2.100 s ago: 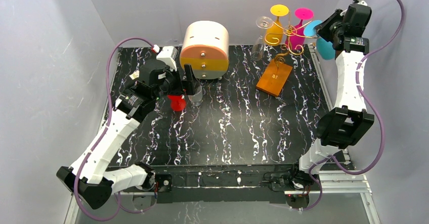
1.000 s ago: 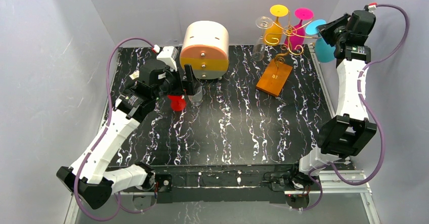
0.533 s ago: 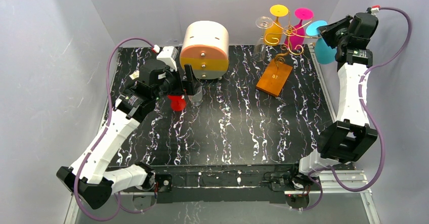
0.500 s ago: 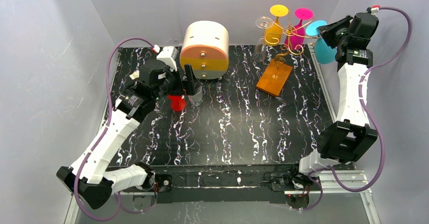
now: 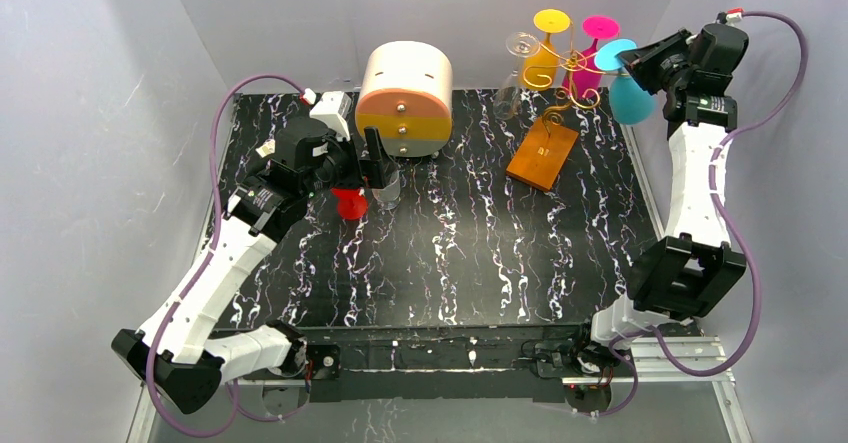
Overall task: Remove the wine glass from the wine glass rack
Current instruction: Pick up the wine glass from the wine rack.
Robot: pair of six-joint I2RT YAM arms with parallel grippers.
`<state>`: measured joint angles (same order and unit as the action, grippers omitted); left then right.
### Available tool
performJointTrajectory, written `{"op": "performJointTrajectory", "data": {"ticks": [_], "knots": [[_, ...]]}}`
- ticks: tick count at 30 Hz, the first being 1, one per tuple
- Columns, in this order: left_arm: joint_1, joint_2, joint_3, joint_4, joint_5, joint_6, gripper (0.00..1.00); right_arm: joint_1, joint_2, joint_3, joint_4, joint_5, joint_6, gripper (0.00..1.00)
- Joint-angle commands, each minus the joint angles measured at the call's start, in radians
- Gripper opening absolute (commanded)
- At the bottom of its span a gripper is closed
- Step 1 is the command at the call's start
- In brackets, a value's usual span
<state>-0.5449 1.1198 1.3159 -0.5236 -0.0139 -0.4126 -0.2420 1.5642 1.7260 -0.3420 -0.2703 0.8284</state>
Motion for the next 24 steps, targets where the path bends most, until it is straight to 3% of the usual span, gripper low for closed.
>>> {"op": "performJointTrajectory", "data": {"ticks": [1,15,20,24], "knots": [[0.007,-0.021,0.03,0.007,0.009,0.001,0.98,-0.006,0.032,0.06,0.048,-0.03,0.015,0.01],[0.007,-0.008,0.034,0.009,0.014,-0.004,0.98,0.004,0.157,0.201,0.052,-0.103,-0.052,0.01],[0.007,-0.005,0.03,0.017,0.014,-0.009,0.98,0.033,0.126,0.194,0.082,0.017,-0.15,0.01],[0.007,-0.004,0.015,0.025,-0.002,-0.003,0.98,0.057,0.065,0.073,0.24,0.116,-0.159,0.01]]}}
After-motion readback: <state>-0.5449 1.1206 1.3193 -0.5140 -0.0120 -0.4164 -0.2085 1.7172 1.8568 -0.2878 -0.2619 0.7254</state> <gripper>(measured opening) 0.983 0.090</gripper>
